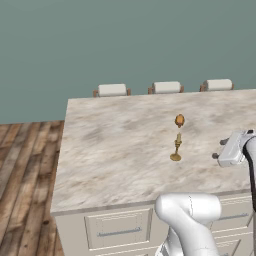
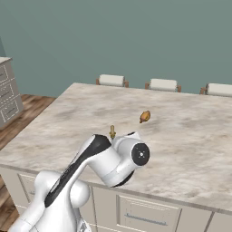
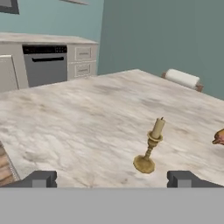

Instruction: Pick the candle and candle from the dining table and place them in the open cabinet. Close the cabinet after placing the objects.

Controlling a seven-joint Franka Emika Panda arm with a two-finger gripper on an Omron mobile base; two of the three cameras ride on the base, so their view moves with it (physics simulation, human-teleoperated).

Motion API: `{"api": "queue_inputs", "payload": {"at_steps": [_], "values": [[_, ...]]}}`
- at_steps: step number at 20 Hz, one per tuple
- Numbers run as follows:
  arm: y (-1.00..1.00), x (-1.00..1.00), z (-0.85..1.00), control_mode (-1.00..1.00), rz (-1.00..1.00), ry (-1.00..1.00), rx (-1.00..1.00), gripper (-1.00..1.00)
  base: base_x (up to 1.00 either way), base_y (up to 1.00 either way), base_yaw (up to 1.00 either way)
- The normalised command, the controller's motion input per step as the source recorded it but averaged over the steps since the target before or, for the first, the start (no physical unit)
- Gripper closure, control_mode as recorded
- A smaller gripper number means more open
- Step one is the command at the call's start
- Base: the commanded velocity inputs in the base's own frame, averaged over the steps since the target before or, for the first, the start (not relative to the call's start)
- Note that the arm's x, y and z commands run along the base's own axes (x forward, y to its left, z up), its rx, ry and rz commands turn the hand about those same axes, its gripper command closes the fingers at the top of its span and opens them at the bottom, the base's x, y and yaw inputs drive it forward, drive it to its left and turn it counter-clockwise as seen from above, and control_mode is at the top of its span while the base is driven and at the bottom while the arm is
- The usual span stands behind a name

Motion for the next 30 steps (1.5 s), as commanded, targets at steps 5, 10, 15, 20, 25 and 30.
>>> {"api": "queue_inputs", "payload": {"at_steps": [5, 10, 15, 20, 25, 30], "values": [[0.0, 0.29, -0.25, -1.0, 0.01, 0.0, 0.0, -1.0, 0.0, 0.0, 0.0], [0.0, 0.39, -0.21, -1.0, 0.03, 0.0, 0.0, -1.0, 0.0, 0.0, 0.0], [0.0, 0.42, -0.2, -1.0, 0.03, 0.01, 0.0, -1.0, 0.0, 0.0, 0.0], [0.0, 0.35, -0.25, -1.0, 0.04, 0.01, 0.0, -1.0, 0.0, 0.0, 0.0], [0.0, 0.35, -0.28, -1.0, 0.05, 0.01, 0.0, -1.0, 0.0, 0.0, 0.0], [0.0, 0.29, -0.17, -1.0, 0.05, 0.0, 0.0, -1.0, 0.0, 0.0, 0.0]]}}
